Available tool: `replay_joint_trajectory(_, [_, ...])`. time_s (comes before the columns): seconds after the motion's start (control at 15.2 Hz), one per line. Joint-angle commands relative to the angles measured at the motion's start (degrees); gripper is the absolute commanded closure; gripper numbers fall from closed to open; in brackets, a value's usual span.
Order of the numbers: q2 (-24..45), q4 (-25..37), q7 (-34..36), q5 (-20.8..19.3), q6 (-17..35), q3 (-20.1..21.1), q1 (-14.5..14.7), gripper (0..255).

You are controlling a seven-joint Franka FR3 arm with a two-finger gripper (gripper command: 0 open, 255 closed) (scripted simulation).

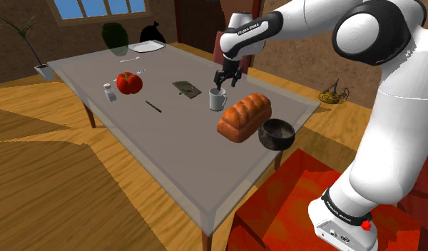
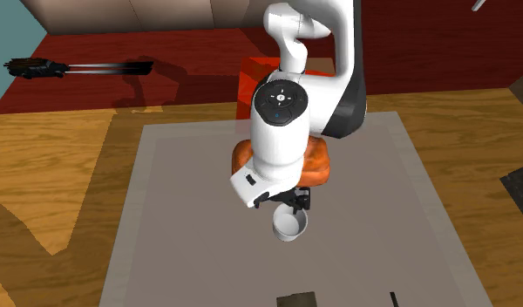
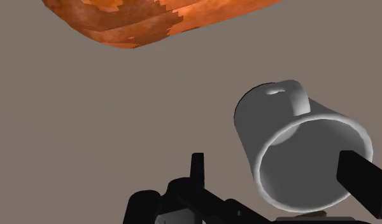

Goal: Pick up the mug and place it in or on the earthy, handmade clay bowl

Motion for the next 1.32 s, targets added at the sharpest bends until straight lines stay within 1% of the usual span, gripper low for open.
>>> replay_joint_trajectory(0.0, [3.1, 2.4, -0.4, 0.7, 0.5, 0.1, -0.3, 0])
replay_joint_trajectory(0.46, [5.9, 1.3, -0.7, 1.1, 4.4, 0.4, -0.3, 0])
replay_joint_trajectory(0.92, [5.9, 1.3, -0.7, 1.1, 4.4, 0.4, -0.4, 0])
replay_joint_trajectory(0.99, [5.9, 1.3, -0.7, 1.1, 4.4, 0.4, -0.4, 255])
replay_joint_trajectory(1.25, [5.9, 1.3, -0.7, 1.1, 4.4, 0.4, -0.4, 255])
